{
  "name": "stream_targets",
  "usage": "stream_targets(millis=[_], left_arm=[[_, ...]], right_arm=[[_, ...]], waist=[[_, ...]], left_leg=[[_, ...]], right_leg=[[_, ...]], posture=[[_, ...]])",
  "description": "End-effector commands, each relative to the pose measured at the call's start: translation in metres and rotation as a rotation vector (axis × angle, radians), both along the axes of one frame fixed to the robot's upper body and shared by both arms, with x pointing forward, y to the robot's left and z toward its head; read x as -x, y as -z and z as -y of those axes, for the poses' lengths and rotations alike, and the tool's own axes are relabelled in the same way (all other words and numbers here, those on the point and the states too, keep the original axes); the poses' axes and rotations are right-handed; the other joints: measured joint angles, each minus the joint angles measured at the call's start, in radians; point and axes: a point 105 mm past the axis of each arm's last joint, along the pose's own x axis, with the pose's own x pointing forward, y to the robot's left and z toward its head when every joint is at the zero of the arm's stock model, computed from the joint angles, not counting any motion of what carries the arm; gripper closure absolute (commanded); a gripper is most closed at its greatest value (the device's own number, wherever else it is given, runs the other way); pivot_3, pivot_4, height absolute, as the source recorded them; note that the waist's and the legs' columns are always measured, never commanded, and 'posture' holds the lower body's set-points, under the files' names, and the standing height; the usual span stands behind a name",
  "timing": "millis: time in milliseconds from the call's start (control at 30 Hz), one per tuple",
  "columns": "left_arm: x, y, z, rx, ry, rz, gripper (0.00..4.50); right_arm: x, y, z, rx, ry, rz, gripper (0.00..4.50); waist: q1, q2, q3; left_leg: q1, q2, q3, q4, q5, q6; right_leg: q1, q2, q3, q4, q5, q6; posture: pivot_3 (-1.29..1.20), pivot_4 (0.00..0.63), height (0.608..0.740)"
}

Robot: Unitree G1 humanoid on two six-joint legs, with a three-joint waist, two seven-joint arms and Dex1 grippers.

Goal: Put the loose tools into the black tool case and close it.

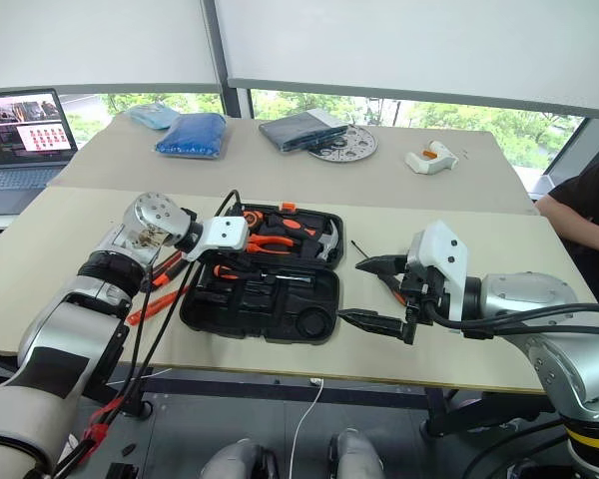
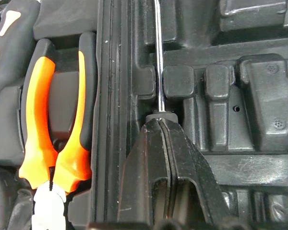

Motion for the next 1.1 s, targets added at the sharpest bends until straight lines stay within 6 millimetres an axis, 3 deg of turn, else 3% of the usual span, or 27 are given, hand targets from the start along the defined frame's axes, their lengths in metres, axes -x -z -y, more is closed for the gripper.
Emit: stream_targets(millis=[33,100,167,200,267,333,467,600,767,1100], left_arm=[[0.003,-0.001,-0.005,-0.004,0.008,-0.022,4.44],[0.002,-0.009,-0.004,0.041,-0.012,-0.027,4.44],[-0.002,-0.032,-0.003,0.162,-0.066,-0.052,4.44],[-0.002,-0.045,-0.005,0.229,-0.084,-0.065,4.20],[0.008,-0.079,-0.013,0.395,-0.083,-0.105,3.68],[0.021,-0.098,-0.018,0.495,-0.076,-0.139,2.95],[0.045,-0.105,-0.022,0.560,-0.061,-0.137,1.44],[0.066,-0.102,-0.018,0.584,-0.051,-0.147,0.04],[0.073,-0.102,-0.012,0.607,-0.043,-0.124,0.04],[0.079,-0.094,-0.008,0.587,-0.024,-0.119,0.04]], right_arm=[[0.001,-0.010,-0.002,-0.017,-0.010,0.047,0.00],[-0.002,-0.010,0.000,-0.013,0.005,0.049,0.00],[-0.005,-0.011,0.006,-0.011,0.044,0.050,0.00],[-0.005,-0.011,0.011,-0.007,0.065,0.047,0.00],[-0.004,-0.009,0.032,0.009,0.149,0.021,0.00],[-0.003,-0.006,0.050,0.011,0.227,-0.003,0.00],[-0.005,0.004,0.082,0.006,0.399,-0.037,0.00],[-0.012,0.020,0.101,-0.015,0.521,-0.066,0.00],[-0.028,0.049,0.104,-0.039,0.576,-0.142,0.00],[-0.083,0.099,0.098,-0.060,0.730,-0.166,0.00]], waist=[[0.000,0.000,0.000],[0.000,0.000,0.000],[-0.001,0.000,0.000],[-0.001,0.000,0.000],[-0.001,-0.001,0.001],[-0.001,-0.001,0.001],[0.000,0.002,-0.001],[0.000,0.002,-0.001],[-0.001,0.002,-0.001],[-0.005,0.004,-0.001]], left_leg=[[0.000,0.000,0.000,0.000,0.000,0.000],[0.000,0.000,0.000,0.000,0.000,0.000],[0.000,0.000,0.000,0.000,0.000,0.000],[-0.001,0.000,0.000,0.000,0.000,0.000],[-0.002,0.000,0.000,0.000,0.000,0.000],[-0.005,0.000,0.000,0.001,0.000,0.000],[0.000,-0.001,0.000,0.000,0.000,0.000],[0.002,-0.001,0.000,0.001,0.000,0.000],[0.003,-0.001,-0.001,0.001,0.000,-0.001],[0.005,-0.001,0.002,-0.001,0.001,-0.002]], right_leg=[[0.000,0.000,0.000,0.000,0.000,0.000],[0.000,0.000,0.000,0.000,0.000,0.000],[0.000,0.000,0.000,0.000,0.000,0.000],[-0.001,0.000,0.000,0.000,0.000,0.000],[-0.001,0.000,0.000,0.000,0.000,0.000],[-0.004,0.000,-0.001,0.000,0.000,0.000],[0.001,0.000,0.001,0.000,-0.003,0.005],[0.003,0.000,0.002,0.001,-0.003,0.006],[0.004,0.001,0.006,0.001,-0.002,0.008],[0.003,0.004,0.011,0.001,-0.002,0.007]], posture=[[0.00,0.150,0.718],[0.00,0.150,0.718],[0.00,0.150,0.718],[0.00,0.150,0.718],[0.00,0.150,0.718],[0.00,0.150,0.718],[0.00,0.150,0.718],[0.00,0.150,0.718],[0.00,0.150,0.718],[0.00,0.150,0.718]])
